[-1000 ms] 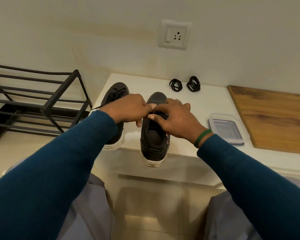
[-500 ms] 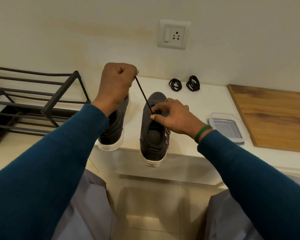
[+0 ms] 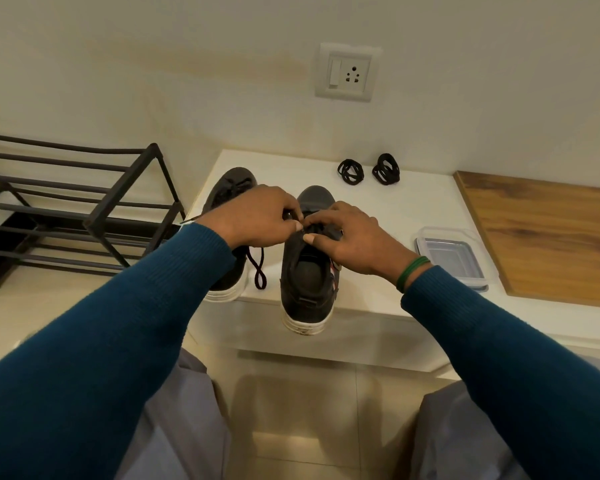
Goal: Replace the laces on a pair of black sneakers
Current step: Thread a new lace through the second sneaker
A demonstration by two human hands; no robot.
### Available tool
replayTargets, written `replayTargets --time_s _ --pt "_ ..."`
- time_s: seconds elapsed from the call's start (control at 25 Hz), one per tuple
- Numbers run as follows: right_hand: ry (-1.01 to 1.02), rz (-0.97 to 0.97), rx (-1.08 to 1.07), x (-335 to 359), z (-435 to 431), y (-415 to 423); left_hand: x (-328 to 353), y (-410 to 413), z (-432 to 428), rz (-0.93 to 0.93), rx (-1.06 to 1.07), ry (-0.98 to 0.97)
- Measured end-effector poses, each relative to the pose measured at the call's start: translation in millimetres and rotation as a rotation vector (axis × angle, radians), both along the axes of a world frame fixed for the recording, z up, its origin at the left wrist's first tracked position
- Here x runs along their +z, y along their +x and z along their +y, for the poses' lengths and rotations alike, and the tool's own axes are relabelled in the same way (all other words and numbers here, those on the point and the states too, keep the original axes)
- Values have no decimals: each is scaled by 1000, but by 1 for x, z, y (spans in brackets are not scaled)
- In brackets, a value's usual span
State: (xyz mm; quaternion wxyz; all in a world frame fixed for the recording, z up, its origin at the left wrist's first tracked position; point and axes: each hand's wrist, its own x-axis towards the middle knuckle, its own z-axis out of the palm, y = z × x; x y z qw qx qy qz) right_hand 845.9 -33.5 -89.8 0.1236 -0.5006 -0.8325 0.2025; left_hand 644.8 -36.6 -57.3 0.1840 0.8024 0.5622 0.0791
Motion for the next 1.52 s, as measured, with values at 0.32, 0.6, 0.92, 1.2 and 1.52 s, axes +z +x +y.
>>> replayTargets --time_s 0.32,0.6,0.92,1.2,1.52 --pt "-112 81 3 2 8 2 31 -15 -5 -471 229 167" --pt "-45 125 -107 2 0 11 18 -18 5 -390 341 64" --pt "-70 368 -313 -1 -22 -3 8 23 -4 -242 67 6" --pt "-307 490 -346 3 -21 3 7 30 -10 -407 151 49" --pt "-27 286 -274 -3 -27 -3 4 22 -9 -401 249 -132"
